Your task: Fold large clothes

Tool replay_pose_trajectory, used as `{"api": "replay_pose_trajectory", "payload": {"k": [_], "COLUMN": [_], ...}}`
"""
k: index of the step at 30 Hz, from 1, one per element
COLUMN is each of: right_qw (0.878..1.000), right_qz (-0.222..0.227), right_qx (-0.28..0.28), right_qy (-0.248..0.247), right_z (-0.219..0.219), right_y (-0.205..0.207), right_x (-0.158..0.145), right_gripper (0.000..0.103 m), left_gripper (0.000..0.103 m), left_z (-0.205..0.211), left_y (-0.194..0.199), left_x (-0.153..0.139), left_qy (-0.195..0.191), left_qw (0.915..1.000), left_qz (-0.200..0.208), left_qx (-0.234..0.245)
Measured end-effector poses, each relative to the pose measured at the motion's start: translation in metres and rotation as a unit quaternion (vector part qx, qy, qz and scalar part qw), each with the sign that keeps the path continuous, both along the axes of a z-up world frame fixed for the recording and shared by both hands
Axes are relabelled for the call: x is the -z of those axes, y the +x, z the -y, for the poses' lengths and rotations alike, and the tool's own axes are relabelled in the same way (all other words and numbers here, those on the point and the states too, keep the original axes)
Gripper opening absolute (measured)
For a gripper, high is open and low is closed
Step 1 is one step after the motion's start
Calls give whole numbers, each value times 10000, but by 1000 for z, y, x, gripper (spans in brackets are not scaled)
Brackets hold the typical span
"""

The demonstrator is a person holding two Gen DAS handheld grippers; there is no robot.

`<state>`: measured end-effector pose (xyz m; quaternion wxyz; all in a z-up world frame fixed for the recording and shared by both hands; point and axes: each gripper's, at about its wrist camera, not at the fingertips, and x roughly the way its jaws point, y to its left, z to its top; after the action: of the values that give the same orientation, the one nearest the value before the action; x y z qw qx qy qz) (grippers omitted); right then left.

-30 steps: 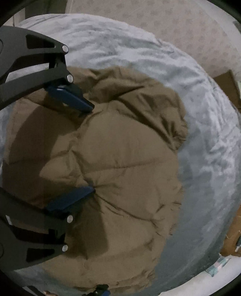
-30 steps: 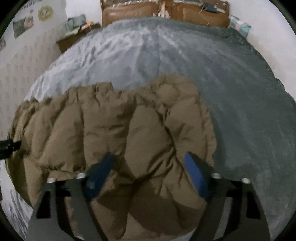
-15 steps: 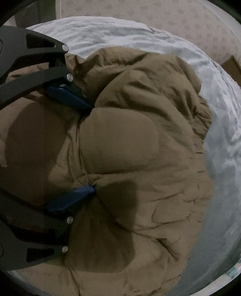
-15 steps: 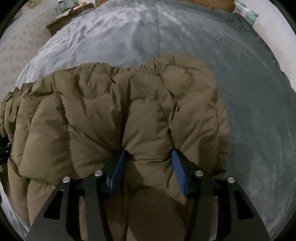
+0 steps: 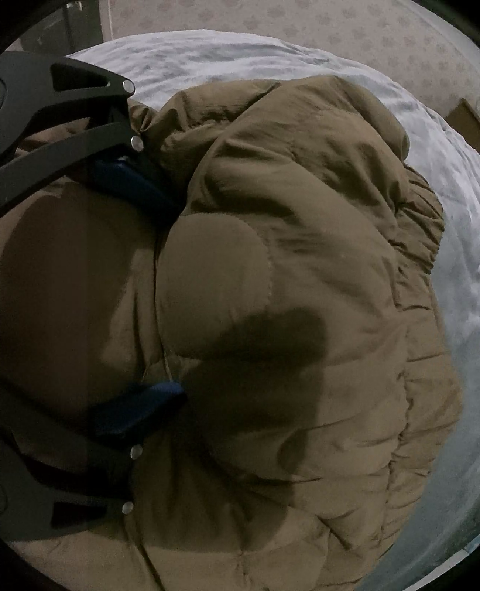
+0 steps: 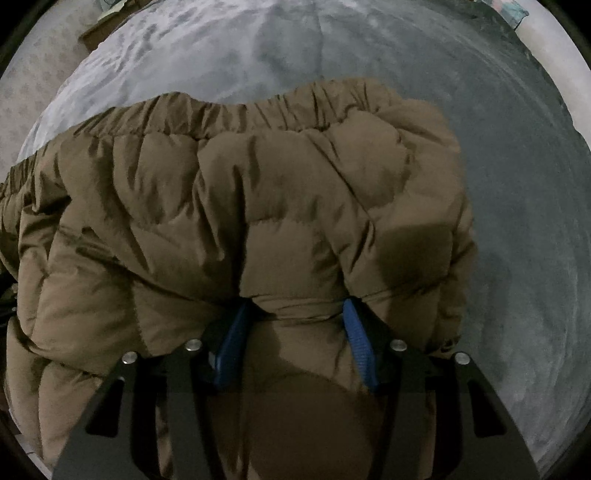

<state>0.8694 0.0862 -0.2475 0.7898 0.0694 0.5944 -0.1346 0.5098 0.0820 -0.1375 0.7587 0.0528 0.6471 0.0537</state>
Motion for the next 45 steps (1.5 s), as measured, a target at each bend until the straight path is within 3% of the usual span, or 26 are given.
{"api": "replay_pose_trajectory", "payload": {"k": [5, 10, 16, 22, 27, 36, 45], "right_qw": [9991, 9927, 9907, 9949, 9970, 9980, 9979], "right_qz": [392, 1130, 1278, 882, 513, 380, 386], "right_qx": [-49, -173, -434, -486, -485, -425, -444], "right_qy": [147, 379, 180, 11, -316, -271, -256], "right_z": [-3, -13, -43, -38, -35, -33, -27], "right_y": [-9, -54, -102, -127, -122, -105, -101], "right_x": [-23, -72, -92, -75, -43, -7, 6], "right_gripper": [55, 55, 55, 55, 55, 56, 57], "left_gripper": [92, 90, 90, 90, 90, 91, 95], "left_z": [-3, -1, 2, -15, -25, -66, -85], "left_y": [-11, -37, -96, -130, -118, -111, -107], "left_x": [-12, -42, -79, -75, -54, -33, -20], "left_qy": [-38, -120, -48, 162, 344, 75, -86], "left_qw": [10000, 9995, 9976, 9961, 9969, 9973, 9970], "left_qz": [38, 250, 667, 775, 663, 669, 714], "left_qx": [-52, -126, -191, -388, -238, -283, -268]}}
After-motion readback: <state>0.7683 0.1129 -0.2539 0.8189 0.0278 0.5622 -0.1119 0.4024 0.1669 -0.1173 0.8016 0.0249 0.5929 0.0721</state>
